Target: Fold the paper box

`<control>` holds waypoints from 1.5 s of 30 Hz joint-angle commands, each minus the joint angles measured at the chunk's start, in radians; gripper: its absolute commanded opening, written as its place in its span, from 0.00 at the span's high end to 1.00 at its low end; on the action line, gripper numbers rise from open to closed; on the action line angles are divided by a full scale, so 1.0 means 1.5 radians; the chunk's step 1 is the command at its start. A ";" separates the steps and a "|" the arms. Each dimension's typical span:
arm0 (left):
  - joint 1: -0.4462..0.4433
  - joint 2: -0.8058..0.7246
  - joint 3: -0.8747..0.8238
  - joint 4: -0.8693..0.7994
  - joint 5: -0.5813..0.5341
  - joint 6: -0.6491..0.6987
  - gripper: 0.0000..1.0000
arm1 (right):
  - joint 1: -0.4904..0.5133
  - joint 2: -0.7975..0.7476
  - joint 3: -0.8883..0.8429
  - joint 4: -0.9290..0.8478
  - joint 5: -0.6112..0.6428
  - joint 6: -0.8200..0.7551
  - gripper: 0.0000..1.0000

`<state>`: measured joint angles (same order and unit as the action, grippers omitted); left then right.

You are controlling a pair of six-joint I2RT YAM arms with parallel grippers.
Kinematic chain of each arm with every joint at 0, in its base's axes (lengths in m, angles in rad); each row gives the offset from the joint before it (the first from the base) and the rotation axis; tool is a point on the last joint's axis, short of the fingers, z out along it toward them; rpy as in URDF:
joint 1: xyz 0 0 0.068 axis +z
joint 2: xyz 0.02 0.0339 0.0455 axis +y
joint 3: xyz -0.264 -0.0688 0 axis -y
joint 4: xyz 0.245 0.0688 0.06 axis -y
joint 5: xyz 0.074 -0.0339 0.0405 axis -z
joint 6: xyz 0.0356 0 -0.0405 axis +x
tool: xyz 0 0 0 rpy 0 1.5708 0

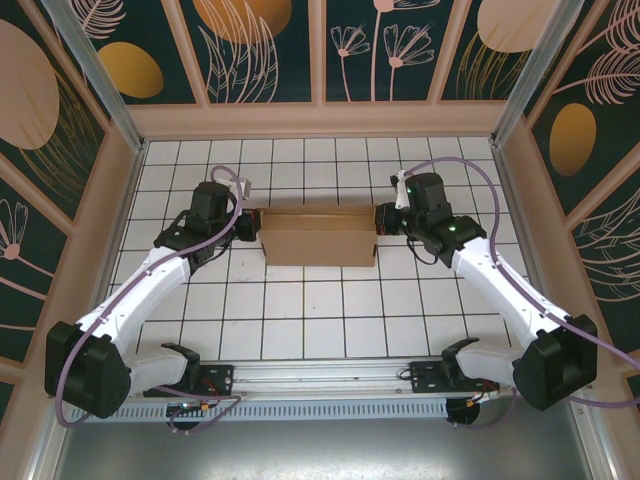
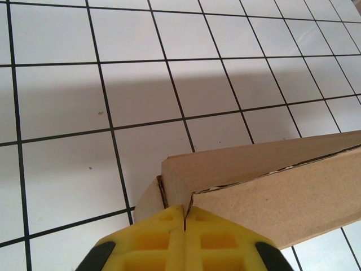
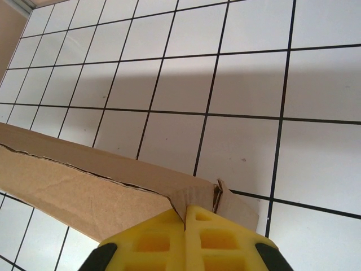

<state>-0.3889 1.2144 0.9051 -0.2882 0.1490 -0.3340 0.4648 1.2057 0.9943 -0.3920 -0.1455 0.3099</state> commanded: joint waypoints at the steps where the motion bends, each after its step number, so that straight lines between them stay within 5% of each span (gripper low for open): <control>1: -0.005 0.004 -0.016 -0.045 0.019 -0.001 1.00 | 0.008 0.010 0.006 0.001 -0.008 0.029 1.00; 19: -0.005 0.009 -0.016 -0.048 0.017 0.004 1.00 | 0.005 0.044 0.036 -0.007 -0.053 0.096 1.00; 28: -0.005 -0.003 -0.024 -0.045 0.012 0.006 1.00 | 0.036 -0.023 -0.053 0.035 0.054 -0.011 1.00; 45: -0.027 -0.026 -0.100 -0.013 0.011 -0.045 1.00 | 0.101 -0.132 -0.240 0.228 0.166 0.000 1.00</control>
<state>-0.4049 1.1603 0.8051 -0.2115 0.1425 -0.3733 0.5858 1.0409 0.6922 -0.0917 0.0502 0.2974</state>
